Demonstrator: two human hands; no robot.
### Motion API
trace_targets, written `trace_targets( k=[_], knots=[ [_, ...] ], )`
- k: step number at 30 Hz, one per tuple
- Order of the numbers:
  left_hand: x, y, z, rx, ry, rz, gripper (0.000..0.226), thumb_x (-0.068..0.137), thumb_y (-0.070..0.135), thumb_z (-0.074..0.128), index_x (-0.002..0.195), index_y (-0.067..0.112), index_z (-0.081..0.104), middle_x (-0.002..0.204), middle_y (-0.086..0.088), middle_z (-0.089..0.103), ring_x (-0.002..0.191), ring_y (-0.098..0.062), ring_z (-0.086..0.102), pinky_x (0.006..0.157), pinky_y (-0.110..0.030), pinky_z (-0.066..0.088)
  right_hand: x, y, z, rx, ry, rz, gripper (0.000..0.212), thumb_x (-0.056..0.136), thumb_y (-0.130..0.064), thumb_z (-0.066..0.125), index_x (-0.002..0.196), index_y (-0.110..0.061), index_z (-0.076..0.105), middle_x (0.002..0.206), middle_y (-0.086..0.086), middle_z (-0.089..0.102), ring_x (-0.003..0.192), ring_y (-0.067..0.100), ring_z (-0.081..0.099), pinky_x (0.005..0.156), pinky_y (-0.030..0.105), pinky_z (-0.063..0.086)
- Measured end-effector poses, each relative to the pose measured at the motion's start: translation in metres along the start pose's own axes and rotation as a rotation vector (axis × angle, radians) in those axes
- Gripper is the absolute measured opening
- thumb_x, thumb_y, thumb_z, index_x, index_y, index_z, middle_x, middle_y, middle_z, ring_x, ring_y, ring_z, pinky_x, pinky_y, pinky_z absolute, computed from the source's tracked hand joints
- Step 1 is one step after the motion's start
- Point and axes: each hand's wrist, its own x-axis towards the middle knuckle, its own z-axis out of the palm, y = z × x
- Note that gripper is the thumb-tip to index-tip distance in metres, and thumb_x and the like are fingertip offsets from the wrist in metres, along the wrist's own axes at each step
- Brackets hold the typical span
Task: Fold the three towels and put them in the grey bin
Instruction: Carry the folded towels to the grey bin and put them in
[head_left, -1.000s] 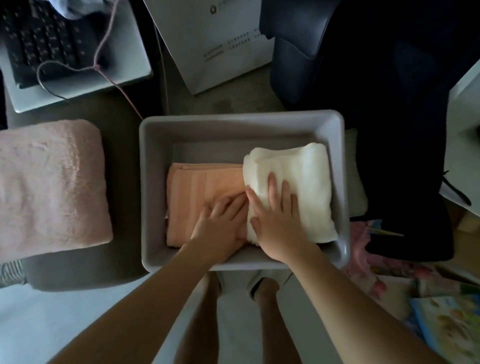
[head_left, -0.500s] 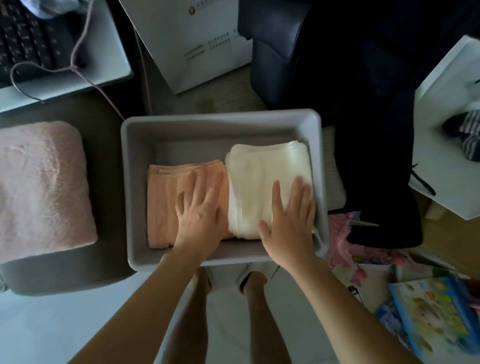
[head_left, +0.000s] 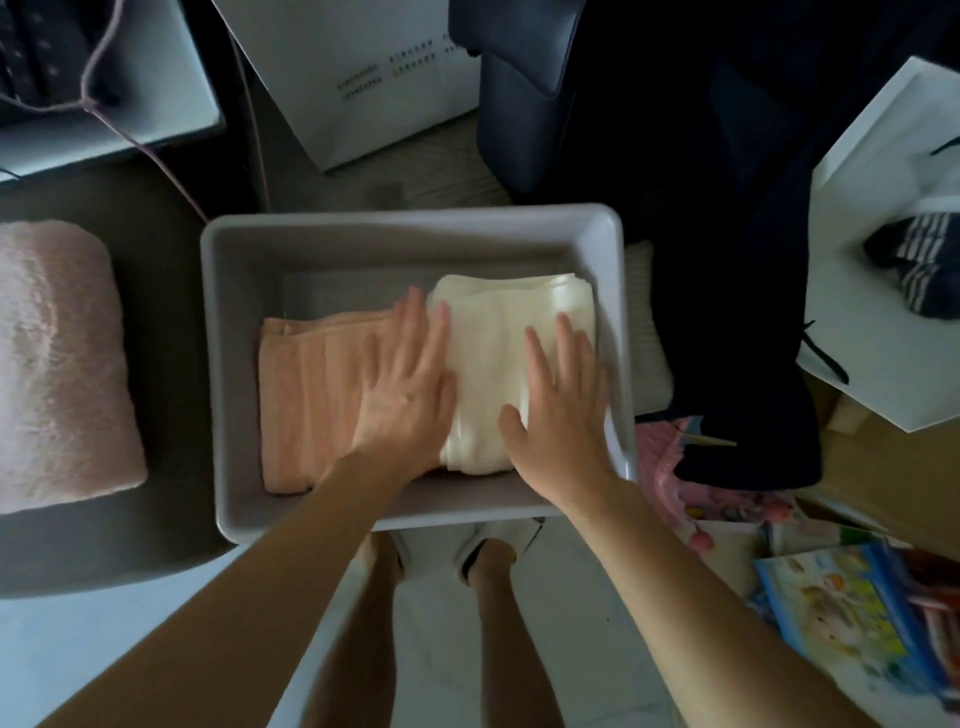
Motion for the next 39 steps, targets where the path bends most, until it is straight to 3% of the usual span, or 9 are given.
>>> trace_targets(
  k=[4, 18, 21, 23, 27, 30, 33, 37, 39],
  knots=[
    [-0.014, -0.010, 0.024, 0.355, -0.238, 0.075, 0.068, 0.098, 0.057, 0.003, 0.152, 0.027, -0.027, 0.163, 0.002, -0.028, 0.154, -0.021, -0.017, 0.124, -0.051, -0.003, 0.033, 0.014, 0.007, -0.174, -0.087, 0.014, 0.080, 0.100, -0.046, 0.031, 0.158, -0.004, -0.006, 0.167, 0.013, -0.013, 0.153, 0.026, -0.014, 0.124, 0.042, -0.007],
    [-0.005, 0.012, 0.023, 0.334, -0.286, 0.030, 0.070, 0.106, 0.042, 0.024, 0.155, 0.024, -0.022, 0.163, -0.004, -0.030, 0.153, -0.027, -0.020, 0.124, -0.049, -0.003, 0.063, 0.016, 0.017, -0.365, -0.160, -0.092, 0.070, 0.102, -0.046, 0.025, 0.160, -0.019, -0.005, 0.166, 0.014, -0.014, 0.153, 0.028, -0.016, 0.121, 0.044, -0.012],
    [-0.006, 0.017, 0.019, 0.183, -0.225, -0.043, 0.066, 0.106, 0.036, 0.029, 0.158, 0.028, -0.010, 0.163, 0.003, -0.028, 0.153, -0.022, -0.014, 0.125, -0.045, 0.000, 0.063, 0.007, 0.014, -0.309, -0.186, -0.020, 0.072, 0.102, -0.044, 0.029, 0.159, -0.016, -0.005, 0.165, 0.015, -0.019, 0.152, 0.030, -0.020, 0.122, 0.047, -0.012],
    [-0.019, 0.024, 0.001, -0.143, -0.209, -0.124, 0.056, 0.105, 0.029, 0.039, 0.158, 0.028, 0.022, 0.169, 0.005, 0.003, 0.152, -0.013, 0.008, 0.122, -0.036, 0.018, 0.056, -0.013, 0.004, -0.268, -0.225, 0.007, 0.073, 0.100, -0.041, 0.039, 0.159, -0.015, 0.005, 0.165, 0.016, -0.016, 0.151, 0.034, -0.019, 0.120, 0.051, -0.011],
    [-0.070, 0.015, -0.077, -0.395, -0.012, -0.268, 0.031, 0.100, 0.018, 0.051, 0.125, 0.023, 0.068, 0.123, 0.006, 0.071, 0.112, -0.011, 0.064, 0.096, -0.027, 0.050, 0.034, -0.078, -0.034, 0.062, -0.279, -0.024, 0.051, 0.096, -0.037, 0.050, 0.143, -0.018, 0.047, 0.155, 0.011, 0.038, 0.142, 0.031, 0.033, 0.113, 0.044, 0.028],
    [-0.117, -0.015, -0.149, -0.403, 0.187, -0.341, 0.030, 0.095, 0.007, 0.055, 0.115, 0.020, 0.073, 0.108, 0.006, 0.075, 0.098, -0.004, 0.066, 0.087, -0.023, 0.051, 0.019, -0.148, -0.055, 0.594, -0.421, 0.088, 0.035, 0.096, -0.040, 0.051, 0.128, -0.027, 0.061, 0.127, -0.010, 0.061, 0.114, 0.008, 0.055, 0.086, 0.020, 0.041],
    [-0.153, -0.054, -0.209, -0.359, 0.381, -0.379, 0.030, 0.091, 0.010, 0.053, 0.107, 0.023, 0.074, 0.103, 0.010, 0.070, 0.092, 0.001, 0.062, 0.078, -0.010, 0.046, 0.013, -0.215, -0.048, 0.703, -0.466, 0.041, 0.033, 0.095, -0.041, 0.053, 0.125, -0.031, 0.060, 0.106, -0.023, 0.058, 0.102, 0.002, 0.055, 0.074, 0.011, 0.035],
    [-0.171, -0.135, -0.248, -0.130, 0.546, -0.725, 0.041, 0.087, 0.022, 0.063, 0.127, 0.021, 0.060, 0.128, -0.005, 0.056, 0.112, -0.022, 0.054, 0.098, -0.039, 0.045, 0.013, -0.290, -0.017, 0.796, -0.613, 0.107, 0.053, 0.086, -0.053, 0.059, 0.130, -0.024, 0.056, 0.109, -0.010, 0.064, 0.093, 0.010, 0.061, 0.068, 0.023, 0.043],
    [-0.169, -0.169, -0.254, -0.398, 0.460, -0.979, 0.060, 0.088, 0.031, 0.069, 0.142, 0.017, 0.047, 0.135, -0.009, 0.052, 0.118, -0.025, 0.052, 0.101, -0.047, 0.046, 0.011, -0.311, -0.005, 0.824, -0.580, 0.204, 0.062, 0.079, -0.052, 0.063, 0.130, -0.020, 0.049, 0.113, -0.006, 0.062, 0.092, 0.012, 0.060, 0.062, 0.022, 0.041]
  ],
)
